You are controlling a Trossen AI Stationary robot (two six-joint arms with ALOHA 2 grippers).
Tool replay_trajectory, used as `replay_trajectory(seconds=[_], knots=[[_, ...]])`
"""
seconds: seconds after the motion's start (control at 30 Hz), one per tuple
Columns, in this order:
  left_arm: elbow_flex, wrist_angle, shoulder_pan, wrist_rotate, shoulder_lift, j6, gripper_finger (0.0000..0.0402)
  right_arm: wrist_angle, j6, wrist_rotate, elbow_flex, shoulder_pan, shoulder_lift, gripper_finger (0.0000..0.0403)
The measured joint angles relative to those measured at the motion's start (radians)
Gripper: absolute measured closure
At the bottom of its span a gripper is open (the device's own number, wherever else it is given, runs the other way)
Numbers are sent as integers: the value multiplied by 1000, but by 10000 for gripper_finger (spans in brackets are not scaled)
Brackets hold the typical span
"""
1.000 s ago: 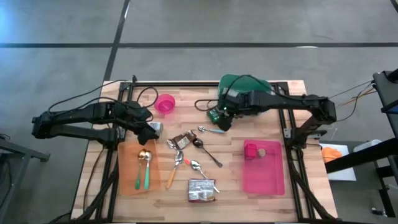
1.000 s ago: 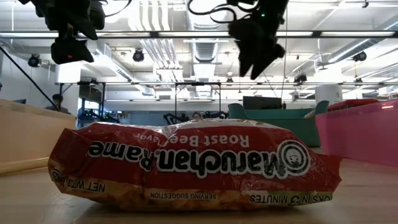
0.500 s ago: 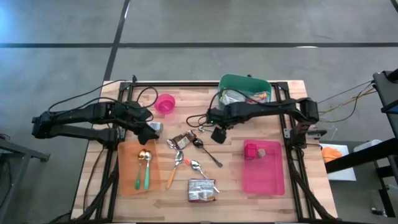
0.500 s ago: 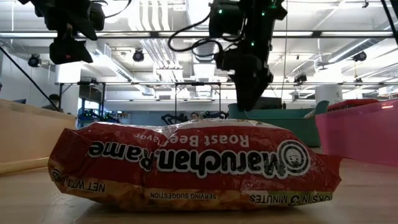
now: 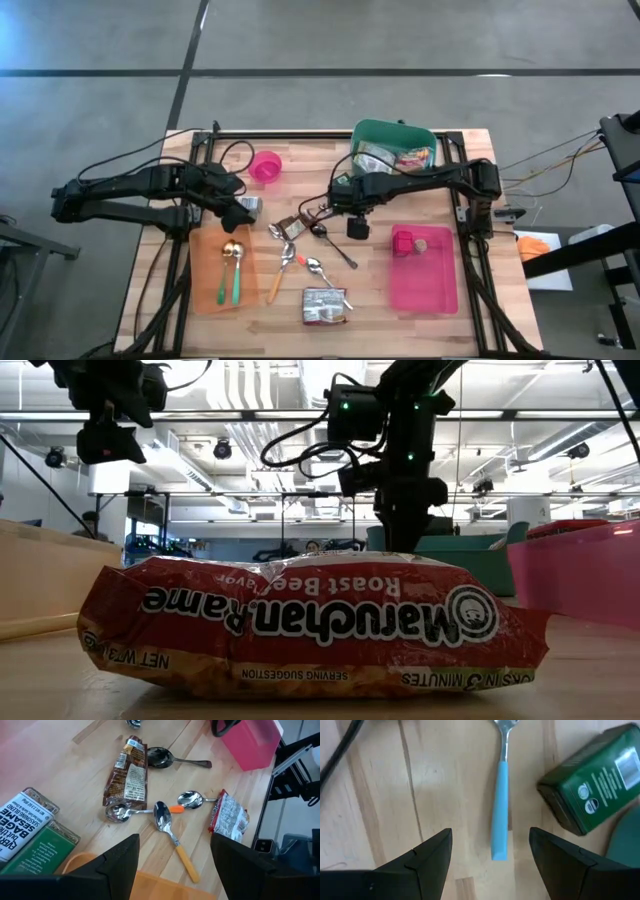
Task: Pick & Place Food Item
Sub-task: Put the blue spoon into the orange bin
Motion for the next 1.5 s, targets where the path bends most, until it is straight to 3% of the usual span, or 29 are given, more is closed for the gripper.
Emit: replay_trajectory(seconds=[0.43,0.9,1.0,1.5], knots=[[0,-14,0,0,0,0,155,70,-64,-3,-47,-5,79,149],[0,-27,0,0,0,-8,155,74,23,-38,-76,-31,82,341],[0,-27,0,0,0,-8,155,61,40,-5,-79,-36,82,376],[0,-25,0,0,0,-8,155,93,86,-63,-85,-29,19,376]])
